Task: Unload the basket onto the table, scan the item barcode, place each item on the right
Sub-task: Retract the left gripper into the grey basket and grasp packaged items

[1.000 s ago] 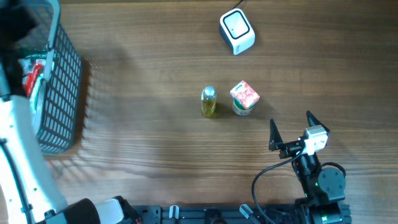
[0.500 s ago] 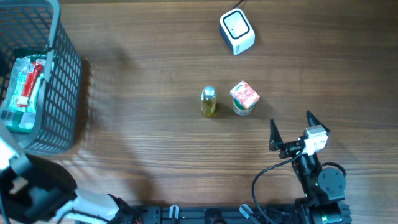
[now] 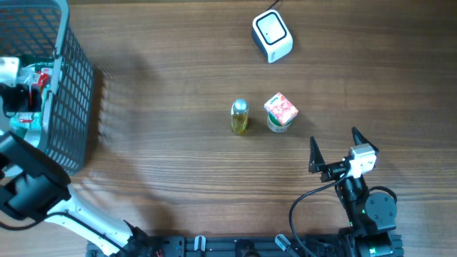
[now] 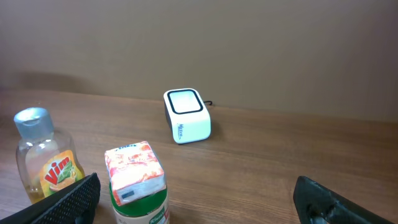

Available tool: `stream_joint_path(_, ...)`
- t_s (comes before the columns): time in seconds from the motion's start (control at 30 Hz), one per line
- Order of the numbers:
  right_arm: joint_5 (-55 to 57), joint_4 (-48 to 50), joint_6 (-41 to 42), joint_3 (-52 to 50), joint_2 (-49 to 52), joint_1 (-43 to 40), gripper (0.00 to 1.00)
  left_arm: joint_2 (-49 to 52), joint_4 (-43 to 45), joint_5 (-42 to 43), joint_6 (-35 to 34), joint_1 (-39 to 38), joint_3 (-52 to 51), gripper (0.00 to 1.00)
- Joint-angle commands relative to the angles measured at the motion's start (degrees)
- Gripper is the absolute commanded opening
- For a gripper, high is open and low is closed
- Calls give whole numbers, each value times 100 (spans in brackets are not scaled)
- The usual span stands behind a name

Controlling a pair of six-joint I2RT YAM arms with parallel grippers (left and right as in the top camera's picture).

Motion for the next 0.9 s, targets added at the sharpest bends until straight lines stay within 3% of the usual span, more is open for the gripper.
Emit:
stream_joint_path(0.0, 50, 11, -55, -7, -50, -31, 100, 238, 76, 525, 507, 31, 70, 100)
stream_joint_path(0.6, 50, 11, -57, -7, -50, -31, 100, 1119, 179, 584, 474, 107, 68, 100)
stream_joint_path(0.63, 50, 13, -59, -7, -50, -31, 100, 1132, 151, 584, 474, 120, 68, 96)
stream_joint_path(0.73, 50, 11, -59, -7, -50, -31, 100, 1139, 144, 586, 479, 133, 68, 59)
stream_joint_path(0.8, 50, 13, -59, -7, -50, -31, 100, 1139, 142, 584, 481, 133, 70, 19)
stream_joint_path(0.87, 50, 13, -57, -7, -50, -31, 100, 1139, 127, 586, 476, 133, 70, 4)
